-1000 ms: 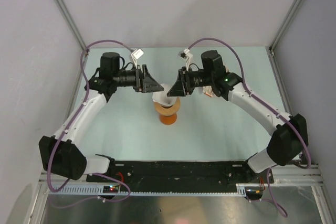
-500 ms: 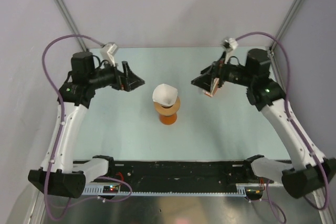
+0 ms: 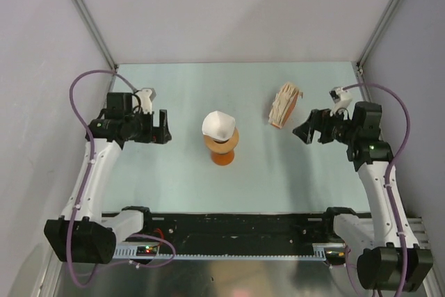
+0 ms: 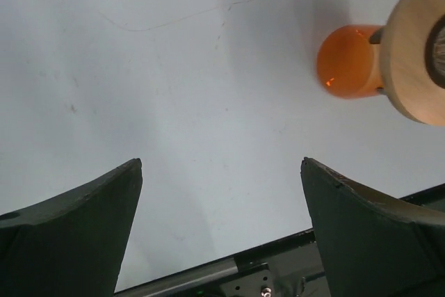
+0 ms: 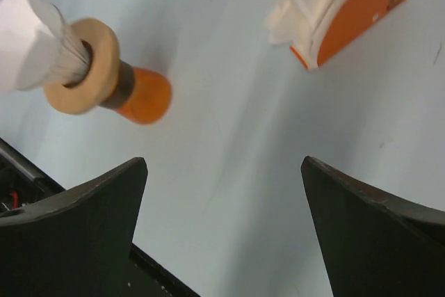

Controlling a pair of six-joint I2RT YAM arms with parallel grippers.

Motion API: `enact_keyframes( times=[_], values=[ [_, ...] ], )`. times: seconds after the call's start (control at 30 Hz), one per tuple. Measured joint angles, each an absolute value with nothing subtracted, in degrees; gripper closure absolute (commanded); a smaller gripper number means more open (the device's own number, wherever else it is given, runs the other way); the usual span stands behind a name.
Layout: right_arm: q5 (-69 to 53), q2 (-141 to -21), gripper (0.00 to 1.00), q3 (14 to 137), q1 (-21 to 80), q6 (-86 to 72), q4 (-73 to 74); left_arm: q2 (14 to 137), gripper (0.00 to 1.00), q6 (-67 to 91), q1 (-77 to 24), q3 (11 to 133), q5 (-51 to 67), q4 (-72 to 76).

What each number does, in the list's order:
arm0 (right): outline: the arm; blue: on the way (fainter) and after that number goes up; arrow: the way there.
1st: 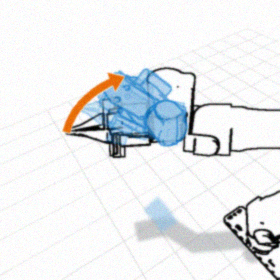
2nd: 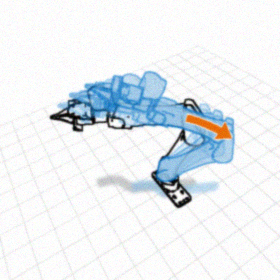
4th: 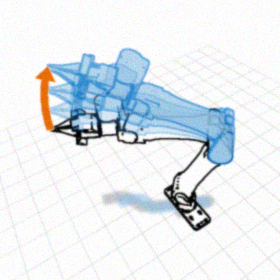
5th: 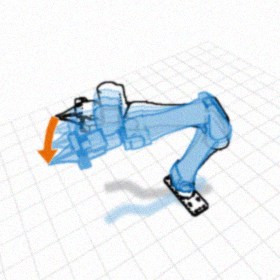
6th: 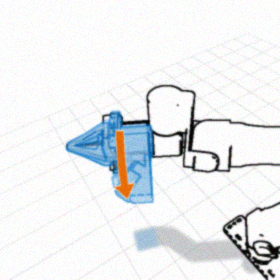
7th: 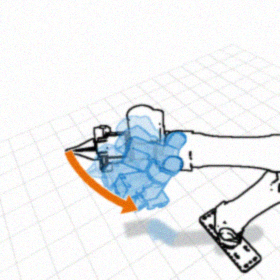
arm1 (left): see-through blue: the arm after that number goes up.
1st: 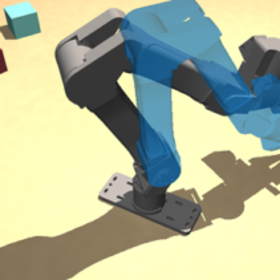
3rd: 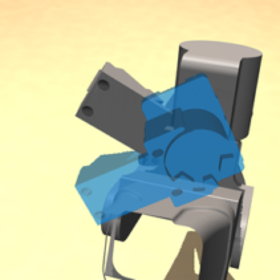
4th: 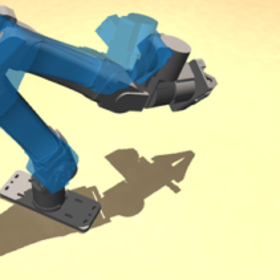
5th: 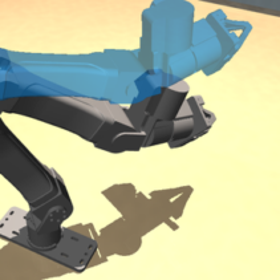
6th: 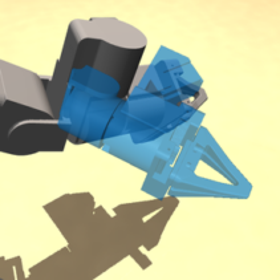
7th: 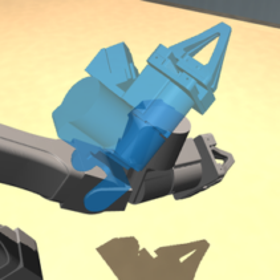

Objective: Place the coffee filter in the dripper

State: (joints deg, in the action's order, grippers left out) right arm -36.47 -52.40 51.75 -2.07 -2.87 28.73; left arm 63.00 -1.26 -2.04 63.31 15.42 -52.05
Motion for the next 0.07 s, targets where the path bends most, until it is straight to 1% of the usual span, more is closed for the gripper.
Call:
enact_keyframes(
  times=[0.07],
  values=[
    [-35.94, -52.4, 0.01, 50.11, -2.61, -1.61, 29.76, 63.24, 0.0, -1.58, -2.04, 63.11, 14.26, -51.83]
  ],
)
